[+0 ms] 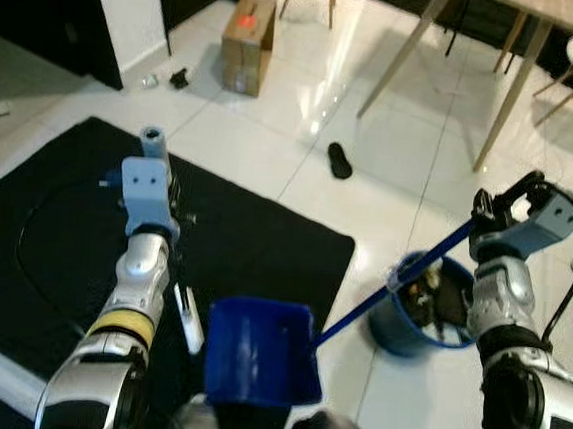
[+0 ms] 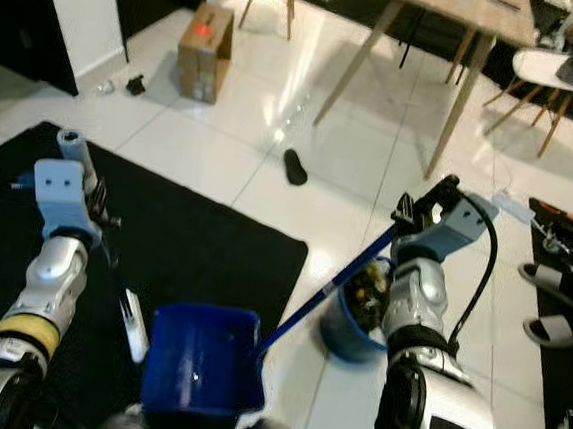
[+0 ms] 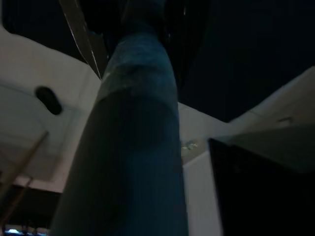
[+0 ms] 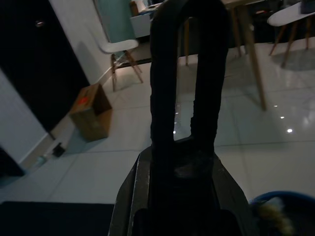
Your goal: Sweep floor
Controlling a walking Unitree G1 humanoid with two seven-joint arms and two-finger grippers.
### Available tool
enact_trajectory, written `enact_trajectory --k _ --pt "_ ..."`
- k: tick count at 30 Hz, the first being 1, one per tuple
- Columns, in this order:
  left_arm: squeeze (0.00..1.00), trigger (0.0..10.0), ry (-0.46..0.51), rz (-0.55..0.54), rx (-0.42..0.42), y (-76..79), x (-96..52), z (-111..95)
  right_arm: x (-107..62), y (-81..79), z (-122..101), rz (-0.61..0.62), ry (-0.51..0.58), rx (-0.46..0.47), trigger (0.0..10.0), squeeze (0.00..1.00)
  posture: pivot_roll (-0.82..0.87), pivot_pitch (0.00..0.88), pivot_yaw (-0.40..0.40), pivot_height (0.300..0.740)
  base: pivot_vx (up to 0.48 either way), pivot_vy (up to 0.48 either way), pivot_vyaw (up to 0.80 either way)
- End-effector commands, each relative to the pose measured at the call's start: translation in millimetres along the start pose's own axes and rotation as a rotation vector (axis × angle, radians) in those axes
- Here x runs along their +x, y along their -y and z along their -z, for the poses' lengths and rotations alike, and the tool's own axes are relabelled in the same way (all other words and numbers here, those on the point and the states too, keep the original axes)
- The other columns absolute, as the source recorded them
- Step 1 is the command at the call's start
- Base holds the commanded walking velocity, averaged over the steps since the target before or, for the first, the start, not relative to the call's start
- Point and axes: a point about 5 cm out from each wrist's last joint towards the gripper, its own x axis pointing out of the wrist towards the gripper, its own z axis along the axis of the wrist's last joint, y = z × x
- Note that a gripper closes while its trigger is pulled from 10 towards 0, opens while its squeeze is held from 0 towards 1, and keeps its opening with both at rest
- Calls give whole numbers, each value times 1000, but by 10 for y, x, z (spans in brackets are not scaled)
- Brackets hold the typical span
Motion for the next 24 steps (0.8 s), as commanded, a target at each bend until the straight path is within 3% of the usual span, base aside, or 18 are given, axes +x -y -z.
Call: enact_trajectory --k 1,14,24 --pt "0 10000 26 -11 0 -19 -1 -37 -68 -29 198 -25 -101 -21 10000 0 192 0 -175 740 0 480 0" --pt "0 10000 23 -40 0 -68 -19 -31 -66 -64 211 -65 -122 -106 10000 0 198 0 -174 740 0 480 0" --pt "0 10000 20 -35 -1 -53 -35 -21 -96 -64 256 -73 -137 -141 10000 0 202 0 -167 740 0 480 768"
